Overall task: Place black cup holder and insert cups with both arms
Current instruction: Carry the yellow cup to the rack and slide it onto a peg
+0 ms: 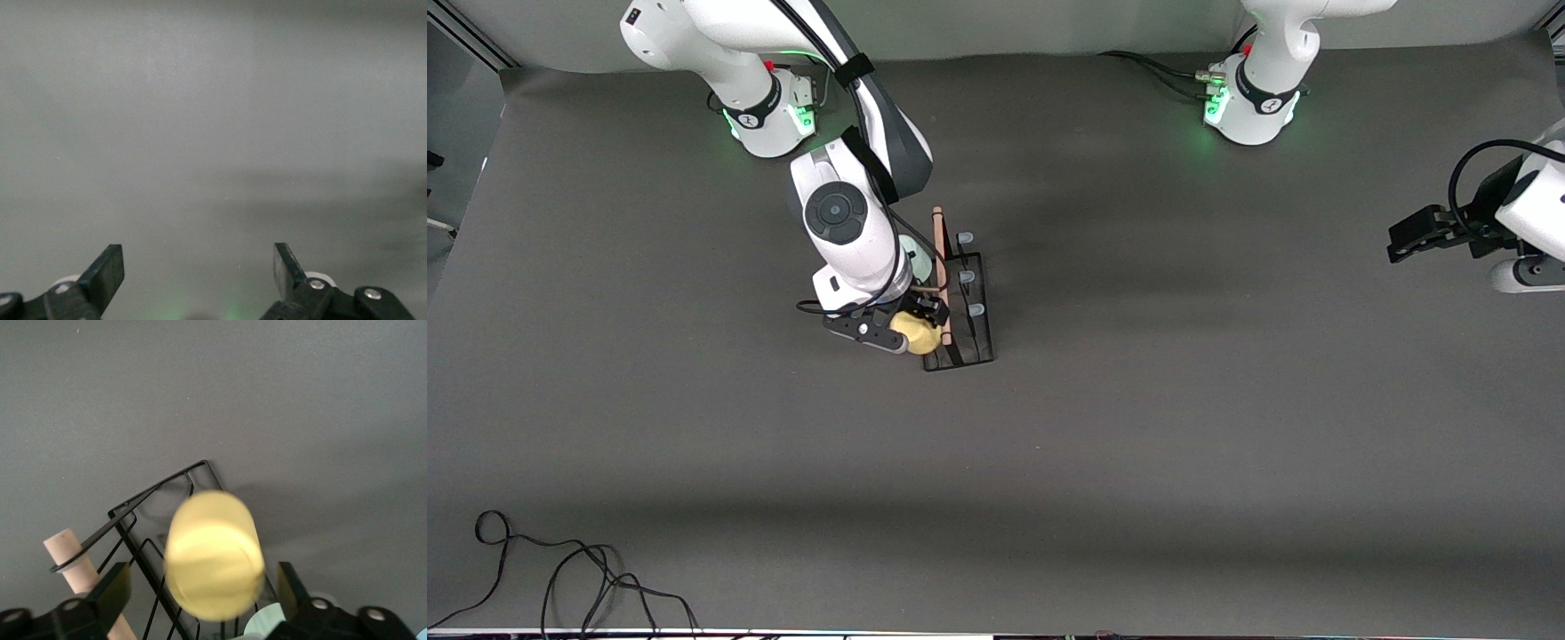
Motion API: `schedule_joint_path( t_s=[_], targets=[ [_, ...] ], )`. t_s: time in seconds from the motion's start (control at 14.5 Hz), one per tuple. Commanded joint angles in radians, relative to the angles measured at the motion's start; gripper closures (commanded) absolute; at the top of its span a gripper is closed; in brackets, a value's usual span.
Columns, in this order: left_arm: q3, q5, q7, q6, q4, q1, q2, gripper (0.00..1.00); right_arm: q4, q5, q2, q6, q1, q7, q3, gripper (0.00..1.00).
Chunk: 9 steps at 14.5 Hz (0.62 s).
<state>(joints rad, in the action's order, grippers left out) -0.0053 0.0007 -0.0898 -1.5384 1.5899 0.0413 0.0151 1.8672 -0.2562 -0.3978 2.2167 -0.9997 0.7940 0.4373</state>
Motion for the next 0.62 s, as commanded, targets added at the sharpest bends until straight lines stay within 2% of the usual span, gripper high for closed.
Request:
schedule_joint_path(
  t_s=[0.0, 0.14, 0.28, 0.55],
  targets=[
    [0.004, 0.007, 0.01, -0.002, 0.021, 0.008, -0.015, 0.0, 0.0, -0.011, 0.01, 0.001, -0.014, 0.019, 0.012, 0.0],
    [0.004, 0.007, 0.01, -0.006, 0.022, 0.0, -0.014, 0.0, -0.002, -0.009, 0.013, -0.003, -0.014, 0.018, 0.015, 0.0],
    [0.004, 0.007, 0.01, -0.005, 0.022, 0.0, -0.014, 0.0, -0.009, 0.006, 0.071, -0.04, -0.001, -0.016, 0.033, 0.0],
    [0.004, 0.007, 0.01, -0.011, 0.021, 0.006, -0.015, 0.0, -0.143, 0.011, 0.172, -0.415, -0.002, -0.244, 0.188, 0.0]
  ],
)
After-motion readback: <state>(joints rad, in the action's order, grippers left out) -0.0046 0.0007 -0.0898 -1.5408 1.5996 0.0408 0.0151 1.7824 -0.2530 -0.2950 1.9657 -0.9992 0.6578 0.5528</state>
